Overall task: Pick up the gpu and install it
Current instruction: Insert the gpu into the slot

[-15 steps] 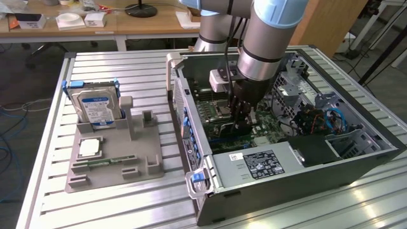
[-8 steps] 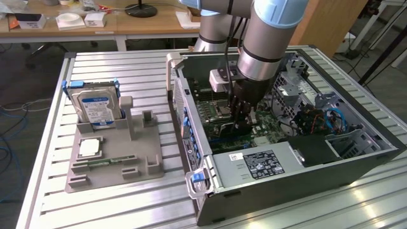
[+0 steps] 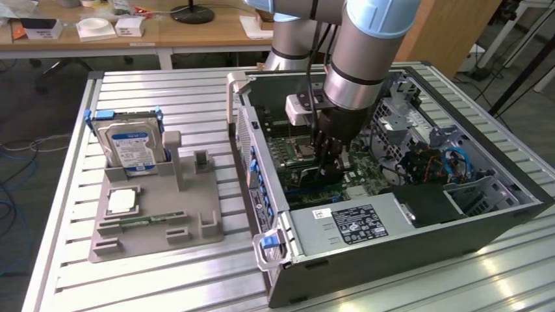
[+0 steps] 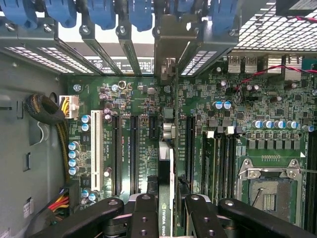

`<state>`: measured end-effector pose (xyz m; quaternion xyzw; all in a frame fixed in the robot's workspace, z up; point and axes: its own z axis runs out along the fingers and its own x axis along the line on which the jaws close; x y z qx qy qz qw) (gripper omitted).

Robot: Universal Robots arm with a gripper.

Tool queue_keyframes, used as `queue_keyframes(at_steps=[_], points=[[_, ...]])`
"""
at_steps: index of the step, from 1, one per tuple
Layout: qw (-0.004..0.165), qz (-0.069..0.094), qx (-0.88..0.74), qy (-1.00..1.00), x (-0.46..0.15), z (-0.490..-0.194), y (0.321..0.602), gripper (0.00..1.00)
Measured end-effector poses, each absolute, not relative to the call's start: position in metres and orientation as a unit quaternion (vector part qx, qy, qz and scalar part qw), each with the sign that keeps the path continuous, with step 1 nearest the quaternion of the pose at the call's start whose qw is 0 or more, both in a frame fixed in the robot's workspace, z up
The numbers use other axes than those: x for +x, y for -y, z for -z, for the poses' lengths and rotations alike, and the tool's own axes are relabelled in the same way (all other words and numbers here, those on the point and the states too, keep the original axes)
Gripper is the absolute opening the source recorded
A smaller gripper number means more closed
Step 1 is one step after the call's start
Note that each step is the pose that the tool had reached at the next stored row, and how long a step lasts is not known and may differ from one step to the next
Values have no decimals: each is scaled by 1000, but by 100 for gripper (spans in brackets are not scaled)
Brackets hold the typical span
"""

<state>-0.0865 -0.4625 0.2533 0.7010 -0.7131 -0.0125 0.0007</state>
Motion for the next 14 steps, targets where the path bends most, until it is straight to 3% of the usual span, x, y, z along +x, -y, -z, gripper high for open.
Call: queue_keyframes(at_steps=[14], points=[[1,12,701,713,-88,-255,462,26]])
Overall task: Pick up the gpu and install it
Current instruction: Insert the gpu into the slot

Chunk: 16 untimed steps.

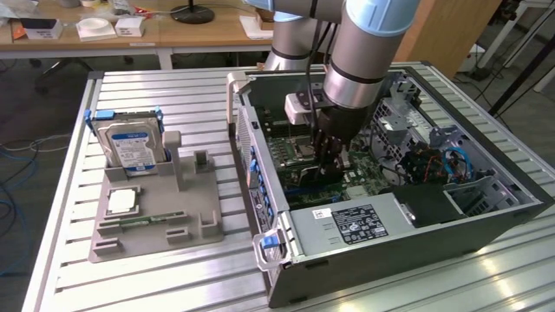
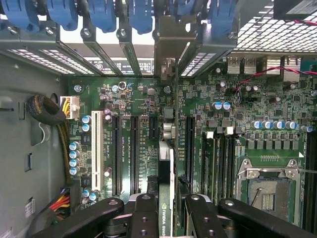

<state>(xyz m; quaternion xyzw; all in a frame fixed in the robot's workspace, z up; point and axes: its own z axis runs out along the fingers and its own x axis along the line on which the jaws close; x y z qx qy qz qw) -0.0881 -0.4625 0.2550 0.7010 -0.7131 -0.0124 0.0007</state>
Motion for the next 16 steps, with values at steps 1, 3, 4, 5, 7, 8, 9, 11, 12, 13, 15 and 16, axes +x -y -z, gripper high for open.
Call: queue_keyframes(at_steps=[1,3,4,5,7,8,9,11,12,13,15,16], points=[[1,12,701,713,-88,-254,462,26],[1,12,701,713,-88,-253,463,26],[1,12,701,713,-88,-253,463,26],[1,12,701,713,-88,-252,463,26],[1,12,701,713,-88,-251,463,26],[1,12,701,713,-88,-251,463,26],[1,12,701,713,-88,-251,463,26],[1,12,701,713,-88,-251,462,26],[1,12,701,713,-88,-251,462,26],[1,12,701,713,-88,-251,462,26],[1,12,701,713,-88,-251,462,26],[1,12,701,713,-88,-251,462,26]])
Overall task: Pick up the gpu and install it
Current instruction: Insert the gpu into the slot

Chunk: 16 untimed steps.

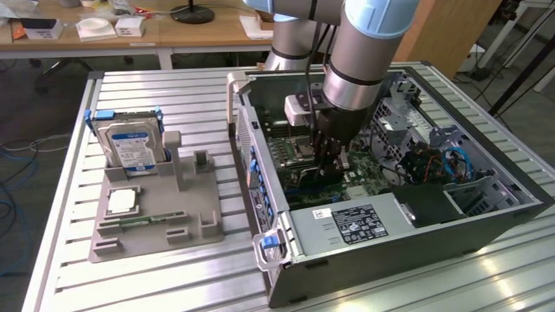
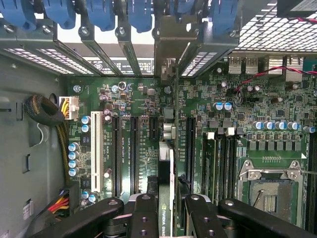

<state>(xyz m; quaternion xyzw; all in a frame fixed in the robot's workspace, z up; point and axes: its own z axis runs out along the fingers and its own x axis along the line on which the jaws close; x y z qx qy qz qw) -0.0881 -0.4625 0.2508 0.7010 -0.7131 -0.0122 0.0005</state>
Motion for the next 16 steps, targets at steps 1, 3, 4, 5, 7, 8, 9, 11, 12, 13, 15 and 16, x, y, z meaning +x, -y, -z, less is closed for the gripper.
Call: queue_keyframes(at_steps=[1,3,4,5,7,8,9,11,12,13,15,16], points=[[1,12,701,713,-88,-251,462,26],[1,12,701,713,-88,-251,462,26],[1,12,701,713,-88,-251,462,26],[1,12,701,713,-88,-251,462,26],[1,12,701,713,-88,-251,463,26],[1,12,701,713,-88,-250,463,26],[1,12,701,713,-88,-249,462,26],[1,12,701,713,-88,-248,463,26],[1,12,701,713,-88,-248,463,26],[1,12,701,713,-88,-247,463,26],[1,12,701,713,-88,-247,462,26],[1,12,701,713,-88,-247,462,26]])
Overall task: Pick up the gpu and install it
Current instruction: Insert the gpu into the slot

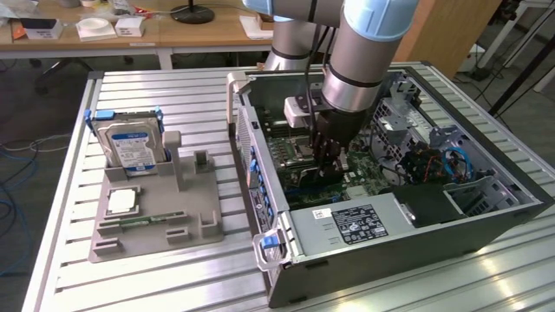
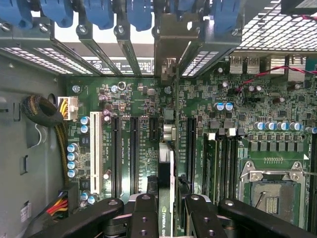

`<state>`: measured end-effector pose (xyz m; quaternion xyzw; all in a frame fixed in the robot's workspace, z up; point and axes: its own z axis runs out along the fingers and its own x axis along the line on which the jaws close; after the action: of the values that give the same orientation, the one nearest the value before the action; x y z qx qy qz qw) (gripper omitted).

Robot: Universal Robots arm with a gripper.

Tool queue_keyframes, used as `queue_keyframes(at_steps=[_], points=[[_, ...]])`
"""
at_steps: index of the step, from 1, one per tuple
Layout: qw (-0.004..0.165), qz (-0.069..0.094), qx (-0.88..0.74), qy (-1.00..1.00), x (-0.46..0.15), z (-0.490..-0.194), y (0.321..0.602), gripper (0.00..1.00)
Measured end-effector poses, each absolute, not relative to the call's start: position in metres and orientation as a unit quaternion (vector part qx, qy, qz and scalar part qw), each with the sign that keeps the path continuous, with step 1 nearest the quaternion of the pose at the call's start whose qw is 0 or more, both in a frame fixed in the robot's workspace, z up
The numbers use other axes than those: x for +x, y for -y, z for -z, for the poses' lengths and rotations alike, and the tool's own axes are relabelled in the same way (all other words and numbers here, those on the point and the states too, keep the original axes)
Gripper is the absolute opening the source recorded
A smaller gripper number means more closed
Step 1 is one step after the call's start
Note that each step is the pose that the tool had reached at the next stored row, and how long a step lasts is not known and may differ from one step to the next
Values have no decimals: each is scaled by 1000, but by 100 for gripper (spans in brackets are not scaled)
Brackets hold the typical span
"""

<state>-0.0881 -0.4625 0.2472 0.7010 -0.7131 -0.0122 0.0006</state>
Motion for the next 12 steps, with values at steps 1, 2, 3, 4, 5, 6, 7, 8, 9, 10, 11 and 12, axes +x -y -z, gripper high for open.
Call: queue_keyframes(at_steps=[1,2,3,4,5,6,7,8,9,10,11,12], points=[[0,12,701,713,-88,-248,462,26],[0,12,701,713,-88,-248,462,26],[-1,13,701,713,-88,-249,462,26],[0,12,701,713,-88,-249,462,26],[0,12,701,713,-88,-250,462,26],[0,12,701,713,-88,-250,462,26],[0,12,701,713,-88,-250,462,26],[1,12,701,713,-88,-250,462,26],[1,12,701,713,-88,-250,462,26],[1,12,701,713,-88,-250,462,26],[1,12,701,713,-88,-250,462,26],[1,12,701,713,-88,-250,462,26]])
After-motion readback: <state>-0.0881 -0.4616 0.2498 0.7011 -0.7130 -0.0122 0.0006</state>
